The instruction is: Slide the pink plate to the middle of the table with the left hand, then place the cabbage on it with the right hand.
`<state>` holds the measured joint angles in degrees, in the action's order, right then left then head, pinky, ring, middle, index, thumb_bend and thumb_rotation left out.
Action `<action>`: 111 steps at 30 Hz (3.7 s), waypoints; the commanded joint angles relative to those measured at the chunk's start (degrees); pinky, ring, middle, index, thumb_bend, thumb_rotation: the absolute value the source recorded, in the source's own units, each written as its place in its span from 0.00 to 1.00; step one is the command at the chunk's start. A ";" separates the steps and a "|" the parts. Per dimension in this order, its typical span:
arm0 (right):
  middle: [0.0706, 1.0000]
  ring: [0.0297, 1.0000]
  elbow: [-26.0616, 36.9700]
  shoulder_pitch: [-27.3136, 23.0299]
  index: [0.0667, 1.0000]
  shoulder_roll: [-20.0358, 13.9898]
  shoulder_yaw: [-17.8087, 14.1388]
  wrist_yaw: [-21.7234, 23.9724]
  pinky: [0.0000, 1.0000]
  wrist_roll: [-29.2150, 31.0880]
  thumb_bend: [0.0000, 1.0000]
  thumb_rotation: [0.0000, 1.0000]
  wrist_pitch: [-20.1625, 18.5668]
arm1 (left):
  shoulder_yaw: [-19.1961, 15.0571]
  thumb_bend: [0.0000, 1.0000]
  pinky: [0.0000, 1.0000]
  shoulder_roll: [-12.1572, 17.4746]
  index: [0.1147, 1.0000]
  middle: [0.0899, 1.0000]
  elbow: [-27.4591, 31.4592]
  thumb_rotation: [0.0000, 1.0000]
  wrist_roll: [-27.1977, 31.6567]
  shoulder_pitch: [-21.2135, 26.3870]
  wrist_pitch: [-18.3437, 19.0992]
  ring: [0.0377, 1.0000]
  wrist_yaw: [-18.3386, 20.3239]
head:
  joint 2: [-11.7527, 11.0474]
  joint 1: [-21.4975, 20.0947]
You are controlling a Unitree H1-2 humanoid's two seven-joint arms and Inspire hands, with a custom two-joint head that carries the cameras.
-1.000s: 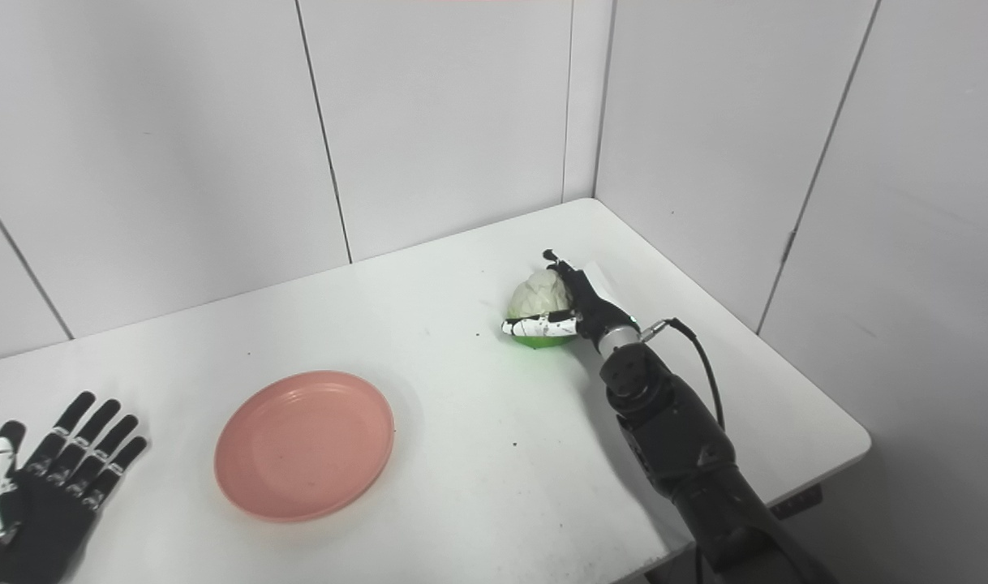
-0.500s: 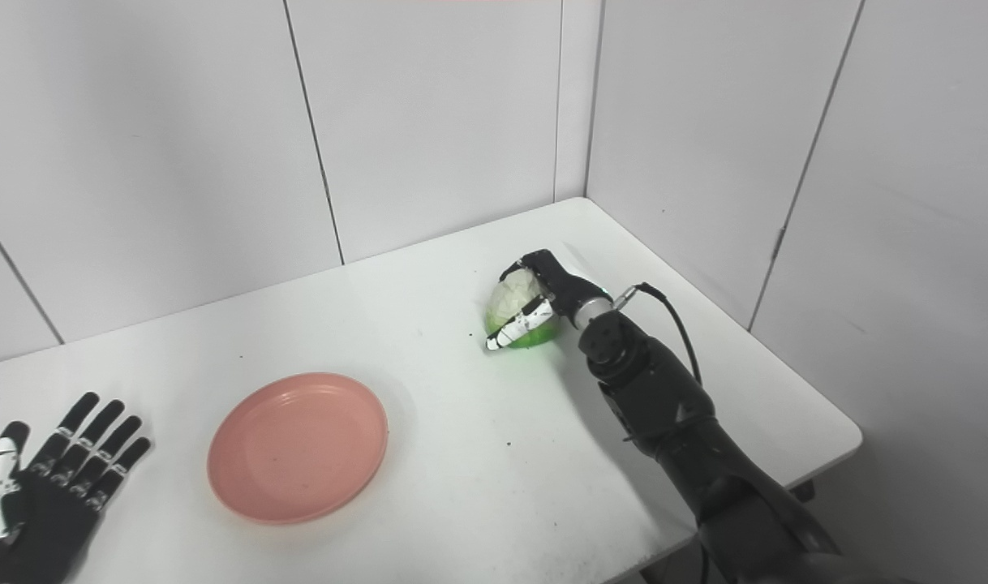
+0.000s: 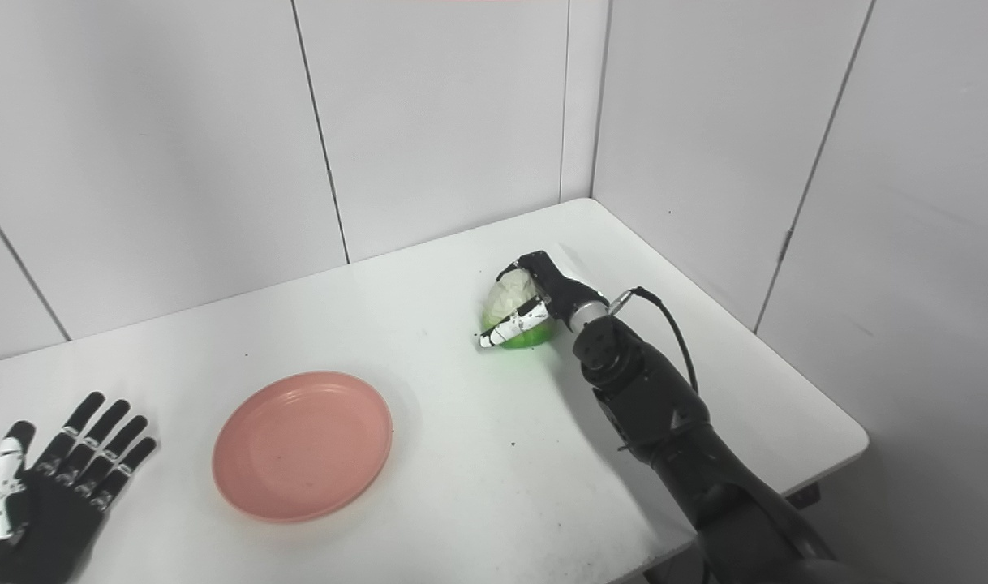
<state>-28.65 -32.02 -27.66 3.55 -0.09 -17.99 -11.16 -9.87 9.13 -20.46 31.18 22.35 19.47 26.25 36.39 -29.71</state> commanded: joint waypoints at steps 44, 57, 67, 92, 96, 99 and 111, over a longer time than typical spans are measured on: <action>0.43 0.40 24.18 -5.92 0.47 11.02 9.53 11.26 0.37 -1.67 0.53 0.00 1.23 | 7.16 0.45 0.94 -11.07 0.92 0.94 11.10 1.00 -8.46 -3.08 2.67 0.93 -13.82 | 2.21 25.03; 0.43 0.41 22.43 -4.97 0.46 14.51 12.92 13.15 0.40 -2.25 0.53 0.00 3.84 | 7.92 0.44 0.91 -12.60 0.91 0.93 12.98 1.00 -8.94 -2.69 4.49 0.91 -15.70 | 3.91 26.79; 0.42 0.40 21.01 -3.34 0.47 15.74 14.53 12.84 0.37 -3.29 0.53 0.00 5.81 | 8.12 0.45 0.90 -12.62 0.91 0.92 13.91 1.00 -8.79 -2.66 5.68 0.91 -16.22 | 4.71 25.82; 0.40 0.38 17.90 0.52 0.48 14.75 14.94 11.94 0.36 -6.74 0.53 0.00 6.97 | 7.66 0.45 0.89 -11.98 0.91 0.93 15.09 1.00 -8.52 -2.68 6.78 0.91 -16.17 | 6.16 23.51; 0.41 0.39 17.27 1.02 0.48 14.90 14.72 11.35 0.38 -6.64 0.53 0.00 7.59 | 7.67 0.44 0.89 -11.94 0.91 0.92 15.44 1.00 -8.36 -2.71 7.13 0.91 -16.42 | 6.31 23.42; 0.42 0.41 16.76 1.43 0.47 14.82 14.73 10.62 0.40 -7.08 0.53 0.00 8.38 | 7.75 0.44 0.89 -11.89 0.91 0.93 15.60 1.00 -8.36 -2.77 7.23 0.91 -16.41 | 6.38 23.38; 0.83 0.79 19.87 2.33 0.86 14.69 14.19 13.83 0.74 -4.71 0.90 0.32 5.33 | 7.75 0.45 0.90 -11.77 0.91 0.93 15.71 1.00 -8.45 -2.88 7.13 0.92 -16.24 | 6.57 23.17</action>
<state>-10.69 -28.41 -12.72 18.18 13.05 -23.25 -5.37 -2.07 -2.88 -6.02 22.41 18.83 25.96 10.06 42.89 -6.59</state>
